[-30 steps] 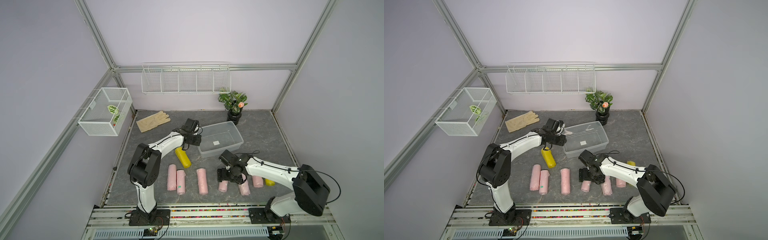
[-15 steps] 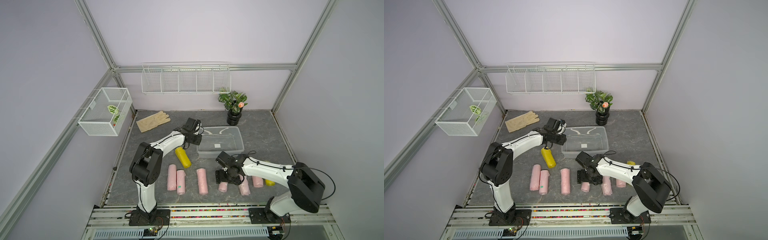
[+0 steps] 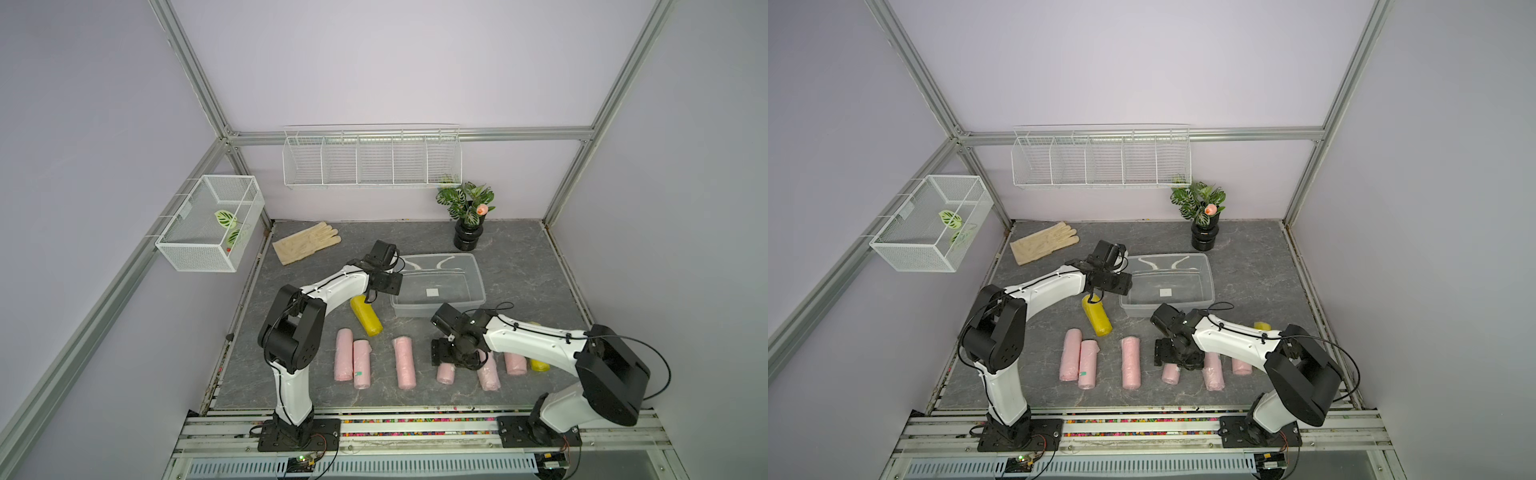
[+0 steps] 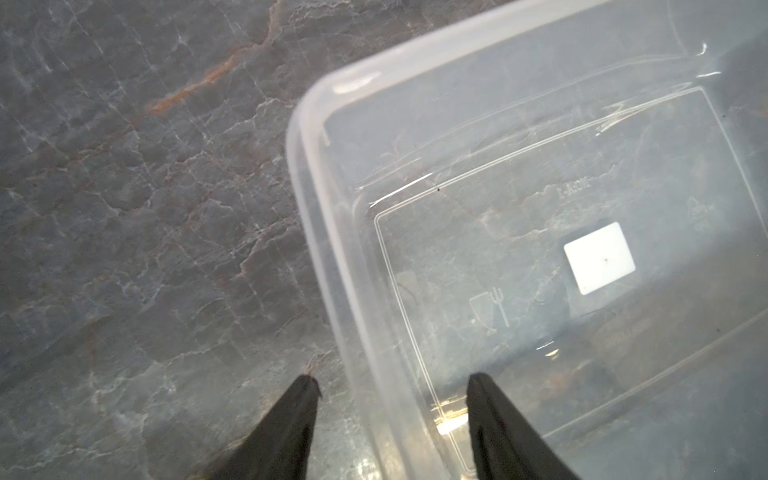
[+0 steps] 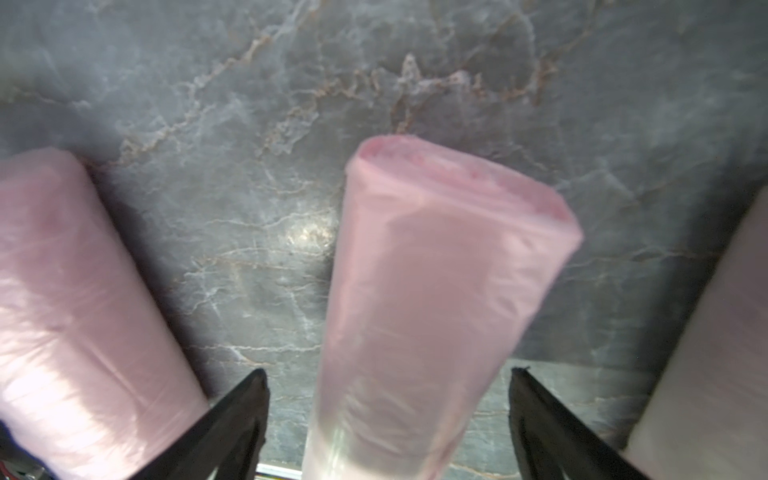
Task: Put the roll of trash bags into the storage box
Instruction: Adjust the storage box at the center of the board, then pick up the roll of trash bags from the center of the board.
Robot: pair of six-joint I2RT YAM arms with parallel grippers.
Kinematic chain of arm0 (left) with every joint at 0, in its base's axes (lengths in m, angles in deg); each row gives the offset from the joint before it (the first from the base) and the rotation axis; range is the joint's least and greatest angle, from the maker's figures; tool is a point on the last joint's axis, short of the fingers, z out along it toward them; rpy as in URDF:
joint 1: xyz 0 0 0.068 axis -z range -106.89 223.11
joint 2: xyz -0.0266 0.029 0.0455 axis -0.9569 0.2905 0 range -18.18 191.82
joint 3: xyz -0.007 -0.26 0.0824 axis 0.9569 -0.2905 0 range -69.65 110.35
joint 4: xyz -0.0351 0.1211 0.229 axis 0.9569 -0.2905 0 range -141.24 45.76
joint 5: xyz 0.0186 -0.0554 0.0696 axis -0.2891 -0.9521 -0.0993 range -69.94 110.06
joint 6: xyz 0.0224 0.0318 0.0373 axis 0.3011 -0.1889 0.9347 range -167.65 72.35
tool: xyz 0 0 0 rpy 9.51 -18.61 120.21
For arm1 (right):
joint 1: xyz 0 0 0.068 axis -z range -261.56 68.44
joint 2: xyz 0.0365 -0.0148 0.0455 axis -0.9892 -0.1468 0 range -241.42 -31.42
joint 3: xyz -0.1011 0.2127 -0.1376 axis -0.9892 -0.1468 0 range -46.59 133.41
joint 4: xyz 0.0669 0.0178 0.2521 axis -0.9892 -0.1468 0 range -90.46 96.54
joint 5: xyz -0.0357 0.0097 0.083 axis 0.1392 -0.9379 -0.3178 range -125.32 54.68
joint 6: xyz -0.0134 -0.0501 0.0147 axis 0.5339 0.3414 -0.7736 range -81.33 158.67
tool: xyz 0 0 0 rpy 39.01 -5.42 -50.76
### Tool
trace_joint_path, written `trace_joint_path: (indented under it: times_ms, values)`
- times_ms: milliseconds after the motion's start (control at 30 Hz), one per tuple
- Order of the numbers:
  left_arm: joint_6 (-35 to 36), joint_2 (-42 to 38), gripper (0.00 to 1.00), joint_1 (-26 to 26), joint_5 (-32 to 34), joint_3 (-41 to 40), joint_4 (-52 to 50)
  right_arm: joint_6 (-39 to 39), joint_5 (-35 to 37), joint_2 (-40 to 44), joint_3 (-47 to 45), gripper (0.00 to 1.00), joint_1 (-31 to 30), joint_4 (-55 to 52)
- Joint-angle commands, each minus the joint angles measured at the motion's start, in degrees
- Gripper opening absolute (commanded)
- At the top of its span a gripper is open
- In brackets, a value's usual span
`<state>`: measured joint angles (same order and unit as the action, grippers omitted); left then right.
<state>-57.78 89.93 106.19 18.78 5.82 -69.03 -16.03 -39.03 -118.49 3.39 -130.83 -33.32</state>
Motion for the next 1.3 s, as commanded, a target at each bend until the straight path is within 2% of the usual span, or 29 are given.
trace_joint_path:
  times_ms: [0, 300, 667, 900, 1267]
  values:
    - [-3.86, -3.91, 0.65, 0.23, 0.99, -3.22, 0.59, -3.18, 2.32, 1.71, -0.92, 0.9, -0.4, 0.44]
    - [-4.96, -12.53, 0.67, 0.23, 3.6, -7.32, 0.8, -7.39, 4.23, 0.97, -0.77, 0.87, -0.98, 0.53]
    - [-4.55, -14.48, 0.68, 0.23, 3.22, -8.14, 0.95, -10.29, 5.45, -2.13, 0.91, 0.85, -3.0, -0.14]
    - [-4.54, -14.58, 0.68, 0.23, 3.01, -9.14, 1.13, -11.13, 6.34, -2.14, 0.74, 0.79, -3.24, -0.21]
    - [-4.81, -14.56, 0.68, 0.23, 2.11, -9.72, 1.5, -11.35, 7.02, -2.24, 0.74, 0.59, -3.28, -0.57]
